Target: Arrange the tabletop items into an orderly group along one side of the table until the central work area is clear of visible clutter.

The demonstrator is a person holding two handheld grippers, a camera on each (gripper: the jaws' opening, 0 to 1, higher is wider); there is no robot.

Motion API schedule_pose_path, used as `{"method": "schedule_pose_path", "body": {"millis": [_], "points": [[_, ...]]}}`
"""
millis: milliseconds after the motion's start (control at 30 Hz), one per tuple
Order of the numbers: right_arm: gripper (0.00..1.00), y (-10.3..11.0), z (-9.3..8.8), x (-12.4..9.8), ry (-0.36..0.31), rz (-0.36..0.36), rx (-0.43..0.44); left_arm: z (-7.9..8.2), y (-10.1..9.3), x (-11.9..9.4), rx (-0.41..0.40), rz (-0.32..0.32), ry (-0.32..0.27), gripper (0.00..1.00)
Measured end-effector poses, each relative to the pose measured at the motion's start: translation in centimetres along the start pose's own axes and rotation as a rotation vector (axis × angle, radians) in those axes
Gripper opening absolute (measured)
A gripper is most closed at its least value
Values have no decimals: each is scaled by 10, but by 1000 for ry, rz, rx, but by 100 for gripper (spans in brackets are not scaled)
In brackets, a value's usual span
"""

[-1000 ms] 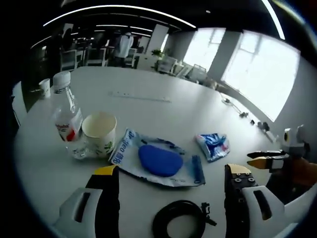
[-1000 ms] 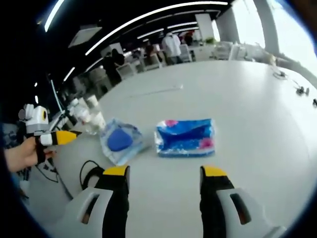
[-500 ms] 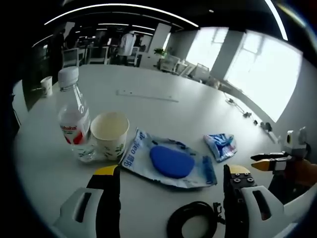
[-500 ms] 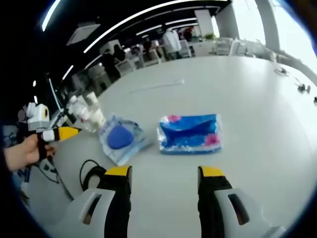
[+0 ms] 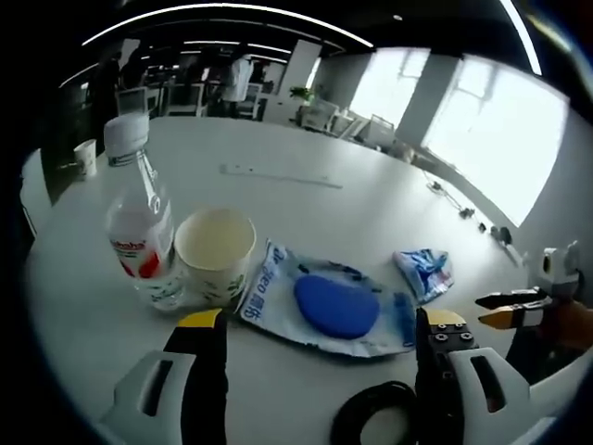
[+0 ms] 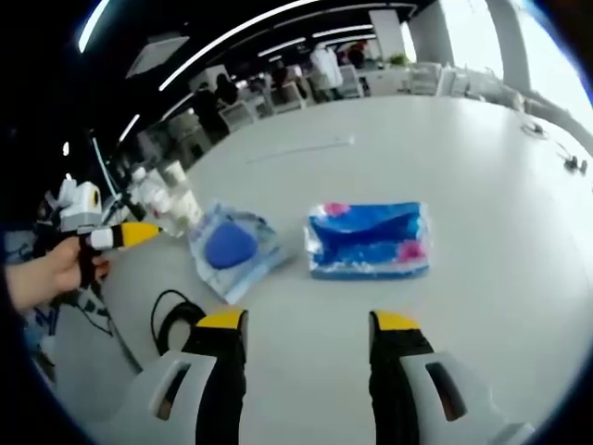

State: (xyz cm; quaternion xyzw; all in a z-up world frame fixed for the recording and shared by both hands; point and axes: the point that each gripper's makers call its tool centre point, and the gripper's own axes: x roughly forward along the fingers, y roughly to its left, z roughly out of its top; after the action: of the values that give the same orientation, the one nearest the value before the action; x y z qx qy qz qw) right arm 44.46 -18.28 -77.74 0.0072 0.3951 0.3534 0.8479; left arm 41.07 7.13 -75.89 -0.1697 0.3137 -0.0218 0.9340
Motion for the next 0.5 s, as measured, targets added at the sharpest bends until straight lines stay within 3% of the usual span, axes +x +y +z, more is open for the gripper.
{"method": "schedule_pose_path", "body": {"millis": [500], "points": [[49,26,-16,14,47,55,-19,-4,15,18,0,12,39,77]]}}
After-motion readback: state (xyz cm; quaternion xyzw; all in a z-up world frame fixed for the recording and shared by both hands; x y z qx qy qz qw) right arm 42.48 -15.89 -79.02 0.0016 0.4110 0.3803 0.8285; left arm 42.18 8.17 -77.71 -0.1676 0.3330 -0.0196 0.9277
